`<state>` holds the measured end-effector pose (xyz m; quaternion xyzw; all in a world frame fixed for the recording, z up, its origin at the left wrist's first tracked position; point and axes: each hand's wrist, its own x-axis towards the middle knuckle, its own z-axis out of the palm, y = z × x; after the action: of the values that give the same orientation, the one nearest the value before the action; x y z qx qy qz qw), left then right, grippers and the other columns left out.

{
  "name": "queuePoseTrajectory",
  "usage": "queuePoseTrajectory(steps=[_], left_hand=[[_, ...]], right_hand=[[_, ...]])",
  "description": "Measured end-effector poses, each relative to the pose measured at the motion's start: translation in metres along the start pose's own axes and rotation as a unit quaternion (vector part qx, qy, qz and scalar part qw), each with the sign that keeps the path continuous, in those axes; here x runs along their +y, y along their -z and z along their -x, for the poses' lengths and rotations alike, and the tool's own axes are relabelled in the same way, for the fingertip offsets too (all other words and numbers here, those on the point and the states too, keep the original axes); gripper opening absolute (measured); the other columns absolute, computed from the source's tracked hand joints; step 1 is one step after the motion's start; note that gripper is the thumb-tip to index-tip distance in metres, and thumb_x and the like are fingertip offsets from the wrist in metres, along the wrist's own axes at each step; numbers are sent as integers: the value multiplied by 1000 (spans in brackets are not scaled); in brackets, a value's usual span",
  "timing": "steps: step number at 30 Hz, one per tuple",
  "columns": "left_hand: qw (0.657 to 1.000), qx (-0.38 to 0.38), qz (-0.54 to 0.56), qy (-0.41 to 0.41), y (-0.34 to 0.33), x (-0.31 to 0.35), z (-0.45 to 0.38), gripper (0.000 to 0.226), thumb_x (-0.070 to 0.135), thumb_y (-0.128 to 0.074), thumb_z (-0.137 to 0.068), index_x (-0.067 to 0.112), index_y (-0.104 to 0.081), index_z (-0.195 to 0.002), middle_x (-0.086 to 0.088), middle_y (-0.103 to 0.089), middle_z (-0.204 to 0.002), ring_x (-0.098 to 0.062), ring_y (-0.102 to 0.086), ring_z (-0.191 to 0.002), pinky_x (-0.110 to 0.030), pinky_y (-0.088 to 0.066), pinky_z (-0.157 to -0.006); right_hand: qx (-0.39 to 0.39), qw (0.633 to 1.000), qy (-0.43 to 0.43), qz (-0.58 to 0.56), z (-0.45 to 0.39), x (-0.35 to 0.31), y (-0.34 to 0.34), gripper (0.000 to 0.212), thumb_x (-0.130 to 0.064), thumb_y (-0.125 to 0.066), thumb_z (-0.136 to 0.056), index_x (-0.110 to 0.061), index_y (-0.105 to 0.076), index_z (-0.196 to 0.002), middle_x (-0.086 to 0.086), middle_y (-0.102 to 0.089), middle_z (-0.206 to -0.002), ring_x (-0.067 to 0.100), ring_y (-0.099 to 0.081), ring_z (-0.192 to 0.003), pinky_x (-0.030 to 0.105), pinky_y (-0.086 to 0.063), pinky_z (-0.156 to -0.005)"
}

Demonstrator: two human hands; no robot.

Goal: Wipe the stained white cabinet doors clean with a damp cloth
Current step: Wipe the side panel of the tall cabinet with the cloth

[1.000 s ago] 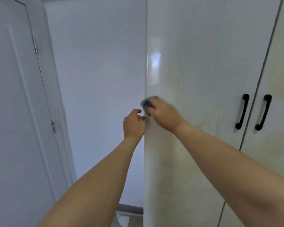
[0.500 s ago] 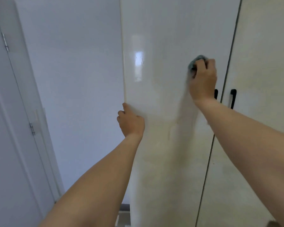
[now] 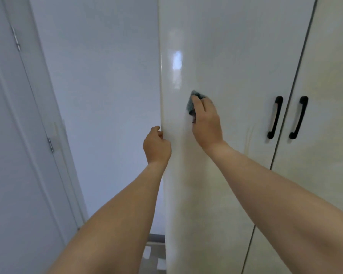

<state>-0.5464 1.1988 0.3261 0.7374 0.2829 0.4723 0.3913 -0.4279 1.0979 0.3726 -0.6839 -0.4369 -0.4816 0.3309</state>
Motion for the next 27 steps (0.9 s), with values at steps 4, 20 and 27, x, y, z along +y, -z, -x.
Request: queuePoseTrajectory(steps=[4, 20, 27], left_hand=[[1000, 5, -2, 19, 4, -10, -4, 42, 1, -46, -91, 10, -59, -130, 3, -69, -104, -9, -53, -92, -13, -36, -76], [999, 6, -52, 2, -18, -7, 14, 56, 4, -49, -80, 14, -46, -135, -8, -59, -120, -29, -56, -108, -38, -48, -86], [987, -15, -153, -36, -71, 12, 50, 113, 47, -70, -80, 18, 6, -158, -28, 1, -161, -42, 1, -151, -49, -17, -122]], right_hand=[[-133, 969, 200, 50, 41, -28, -30, 41, 8, -53, -84, 2, -60, -123, 17, -60, -112, 36, -58, -97, 45, -56, -73], [-128, 982, 133, 42, 76, 10, -6, 21, -7, -46, -90, -5, -62, -103, 16, -57, -111, 34, -54, -101, 44, -56, -64], [-68, 994, -68, 50, 88, 51, 16, 28, -8, -51, -95, -8, -57, -122, 12, -47, -128, 26, -46, -115, 29, -45, -91]])
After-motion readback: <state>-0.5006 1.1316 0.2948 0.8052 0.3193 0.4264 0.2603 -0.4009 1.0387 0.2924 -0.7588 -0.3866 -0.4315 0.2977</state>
